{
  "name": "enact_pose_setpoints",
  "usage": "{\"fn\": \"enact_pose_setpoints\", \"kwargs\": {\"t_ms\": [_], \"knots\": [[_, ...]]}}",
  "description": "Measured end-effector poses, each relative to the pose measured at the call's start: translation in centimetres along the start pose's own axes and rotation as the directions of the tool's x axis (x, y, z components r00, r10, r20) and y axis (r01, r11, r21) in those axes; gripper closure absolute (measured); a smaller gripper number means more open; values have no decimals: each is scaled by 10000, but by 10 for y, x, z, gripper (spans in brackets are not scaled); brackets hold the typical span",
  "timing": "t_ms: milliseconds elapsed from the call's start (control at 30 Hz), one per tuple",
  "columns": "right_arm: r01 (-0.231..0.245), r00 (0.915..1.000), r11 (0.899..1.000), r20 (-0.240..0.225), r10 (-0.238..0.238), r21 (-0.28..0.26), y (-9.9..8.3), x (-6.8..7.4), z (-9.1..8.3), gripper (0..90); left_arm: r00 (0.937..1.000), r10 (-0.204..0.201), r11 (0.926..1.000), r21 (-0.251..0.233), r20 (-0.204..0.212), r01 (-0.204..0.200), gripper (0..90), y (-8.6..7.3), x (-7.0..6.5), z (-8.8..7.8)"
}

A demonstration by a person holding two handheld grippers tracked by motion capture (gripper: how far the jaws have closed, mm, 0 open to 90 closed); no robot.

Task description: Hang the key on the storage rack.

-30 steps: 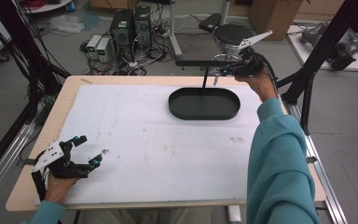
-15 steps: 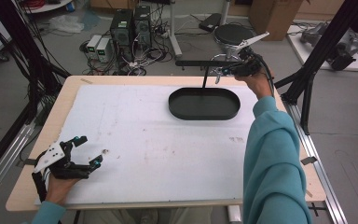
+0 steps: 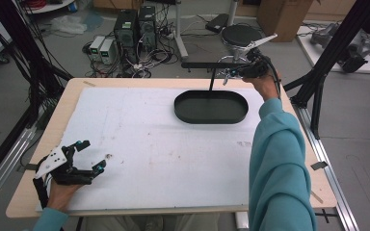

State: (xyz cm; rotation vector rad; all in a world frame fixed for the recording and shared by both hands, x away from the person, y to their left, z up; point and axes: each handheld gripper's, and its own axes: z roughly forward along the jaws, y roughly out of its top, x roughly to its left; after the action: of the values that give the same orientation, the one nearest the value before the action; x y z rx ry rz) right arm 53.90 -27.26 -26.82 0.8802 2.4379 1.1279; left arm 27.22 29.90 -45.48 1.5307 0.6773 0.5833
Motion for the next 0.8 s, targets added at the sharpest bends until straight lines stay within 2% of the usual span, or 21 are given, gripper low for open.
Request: {"fn": "enact_pose_setpoints", "kwargs": {"t_ms": [200,433,600,667,700,733,767,800], "knots": [[-13,9999,10000,161,12,77,-1,-2,3,890,10000,-14,10000,-16,-6,14,17,0,0,0],[164,9971,9998,744,-173,138,1,-1,7,888,10000,22,10000,-73,-34,-22,17,0,0,-1],[161,9961,9998,871,-170,113,1,0,8,876,10000,44,10000,-82,-27,-45,17,0,0,-1],[147,9943,9997,1056,-124,-214,2,2,7,758,10000,47,10000,-83,-25,-47,17,0,0,-1],[147,9943,9997,1056,-124,-214,2,2,7,758,10000,47,10000,-83,-25,-47,17,0,0,-1],[55,9929,9995,1188,-16,-327,3,2,6,681,10000,50,10000,-64,-28,-50,17,0,0,-1],[-160,9891,9985,1455,235,-524,2,3,4,480,10000,51,10000,-61,-35,-51,17,0,0,-1],[-160,9891,9985,1455,235,-524,2,3,4,480,10000,51,10000,-61,-35,-51,17,0,0,-1]]}}
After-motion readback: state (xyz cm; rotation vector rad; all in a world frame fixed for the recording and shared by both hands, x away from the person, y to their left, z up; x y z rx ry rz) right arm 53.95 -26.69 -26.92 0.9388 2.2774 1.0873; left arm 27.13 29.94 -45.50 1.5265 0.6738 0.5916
